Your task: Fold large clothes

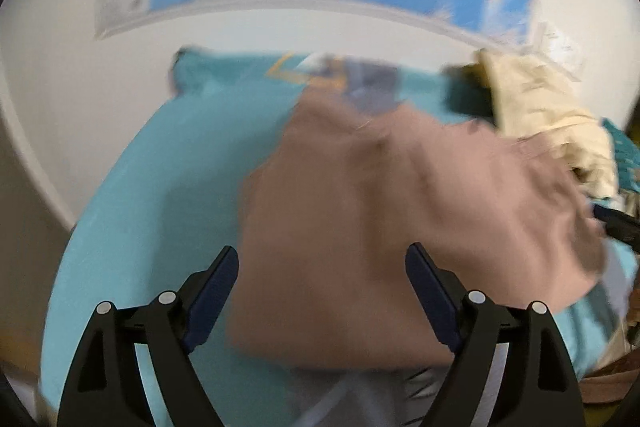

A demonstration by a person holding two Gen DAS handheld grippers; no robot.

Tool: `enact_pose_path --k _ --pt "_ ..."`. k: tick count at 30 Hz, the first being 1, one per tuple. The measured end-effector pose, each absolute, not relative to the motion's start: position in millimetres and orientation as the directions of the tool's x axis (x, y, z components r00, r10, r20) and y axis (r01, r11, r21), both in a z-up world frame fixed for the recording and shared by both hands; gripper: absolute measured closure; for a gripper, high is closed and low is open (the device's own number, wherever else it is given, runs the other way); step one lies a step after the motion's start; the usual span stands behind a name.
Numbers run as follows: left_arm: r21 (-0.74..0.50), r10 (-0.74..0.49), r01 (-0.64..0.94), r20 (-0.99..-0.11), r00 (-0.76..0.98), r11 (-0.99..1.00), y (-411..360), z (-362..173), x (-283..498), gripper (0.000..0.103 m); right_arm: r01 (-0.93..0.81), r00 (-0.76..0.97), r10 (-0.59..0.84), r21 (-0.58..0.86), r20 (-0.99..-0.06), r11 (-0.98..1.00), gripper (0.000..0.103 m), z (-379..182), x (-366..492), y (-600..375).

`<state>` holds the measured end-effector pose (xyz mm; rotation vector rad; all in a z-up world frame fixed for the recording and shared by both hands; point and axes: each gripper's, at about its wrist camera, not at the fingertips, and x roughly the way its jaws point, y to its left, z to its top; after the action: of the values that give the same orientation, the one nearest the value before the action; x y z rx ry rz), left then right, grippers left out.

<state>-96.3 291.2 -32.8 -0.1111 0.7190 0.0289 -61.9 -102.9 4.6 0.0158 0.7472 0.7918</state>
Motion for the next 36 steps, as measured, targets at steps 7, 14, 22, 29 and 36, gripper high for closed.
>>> enact_pose_path --k 7,14,22,29,36 --pt "-0.028 -0.041 0.031 -0.743 0.668 0.999 252 -60 -40 0.022 -0.604 0.417 0.578 0.261 -0.701 0.753 0.041 -39 -29 -84" --pt "-0.087 -0.083 0.026 -0.743 0.664 0.996 273 -57 -37 0.024 -0.528 0.458 0.574 0.311 -0.679 0.790 0.044 -23 -25 -128" --pt "-0.064 -0.125 0.113 -0.701 0.702 0.992 246 -33 -2 0.024 -0.568 0.507 0.577 0.255 -0.640 0.782 0.037 0 10 -93" --pt "-0.129 -0.116 0.024 -0.778 0.617 0.991 276 -60 46 0.033 -0.477 0.475 0.516 0.285 -0.712 0.832 0.044 -31 52 -103" --pt "-0.224 -0.168 -0.016 -0.776 0.608 0.974 300 -66 47 0.035 -0.412 0.483 0.529 0.352 -0.697 0.840 0.053 -35 51 -140"
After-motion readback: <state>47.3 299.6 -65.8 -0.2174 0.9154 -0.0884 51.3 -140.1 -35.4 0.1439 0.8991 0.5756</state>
